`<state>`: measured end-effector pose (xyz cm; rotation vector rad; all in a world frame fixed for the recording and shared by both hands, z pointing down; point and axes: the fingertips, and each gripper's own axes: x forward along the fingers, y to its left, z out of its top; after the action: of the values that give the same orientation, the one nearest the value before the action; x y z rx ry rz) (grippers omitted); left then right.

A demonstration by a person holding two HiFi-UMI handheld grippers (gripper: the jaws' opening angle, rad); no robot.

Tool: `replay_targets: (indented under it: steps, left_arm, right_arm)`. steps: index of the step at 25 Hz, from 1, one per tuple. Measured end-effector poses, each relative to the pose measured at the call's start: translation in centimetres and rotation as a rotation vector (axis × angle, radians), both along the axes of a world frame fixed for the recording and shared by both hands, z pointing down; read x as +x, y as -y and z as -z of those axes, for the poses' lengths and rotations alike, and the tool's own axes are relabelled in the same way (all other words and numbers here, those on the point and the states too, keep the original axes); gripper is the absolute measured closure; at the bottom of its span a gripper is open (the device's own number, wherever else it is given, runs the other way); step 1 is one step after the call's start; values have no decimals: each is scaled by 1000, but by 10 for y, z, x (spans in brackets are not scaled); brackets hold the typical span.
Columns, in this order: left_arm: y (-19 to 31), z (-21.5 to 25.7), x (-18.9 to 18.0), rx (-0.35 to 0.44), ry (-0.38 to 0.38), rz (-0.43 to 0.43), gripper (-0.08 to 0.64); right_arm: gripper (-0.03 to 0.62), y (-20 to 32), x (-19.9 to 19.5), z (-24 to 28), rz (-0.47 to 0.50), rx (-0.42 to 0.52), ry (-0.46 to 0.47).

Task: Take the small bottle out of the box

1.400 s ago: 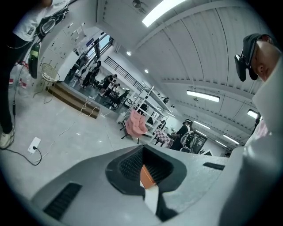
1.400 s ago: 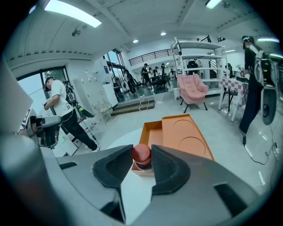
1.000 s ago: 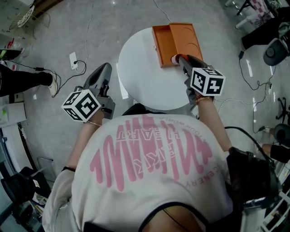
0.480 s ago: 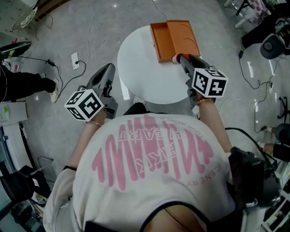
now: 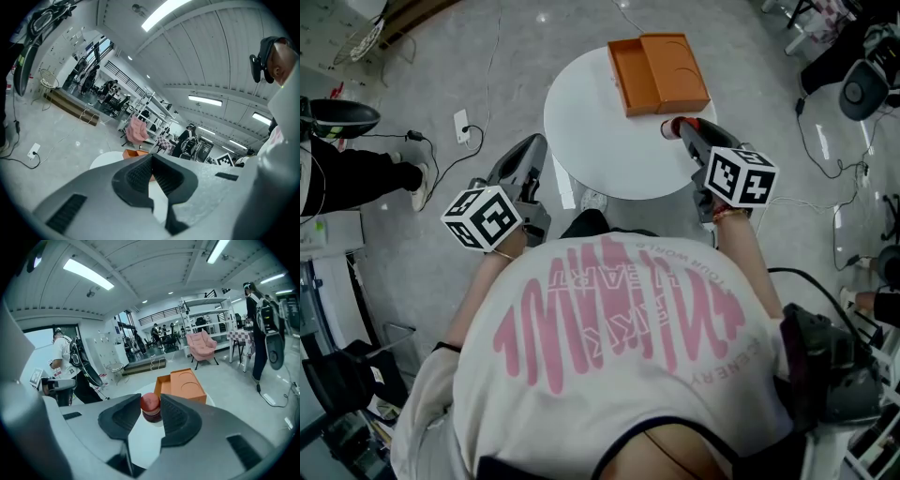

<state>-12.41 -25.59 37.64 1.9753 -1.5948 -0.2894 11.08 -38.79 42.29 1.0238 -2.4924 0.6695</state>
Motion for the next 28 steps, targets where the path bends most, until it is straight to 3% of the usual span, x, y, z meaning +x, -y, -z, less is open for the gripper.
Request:
replay_targets:
  steps: [9, 28]
  left_arm:
    - [-45, 10, 17, 25, 12, 9, 552]
    - [-167, -3, 75, -9, 1, 19, 552]
  right_arm:
    - [465, -51, 29, 10, -18, -2, 67]
    - [465, -170, 91, 44, 3, 66, 120]
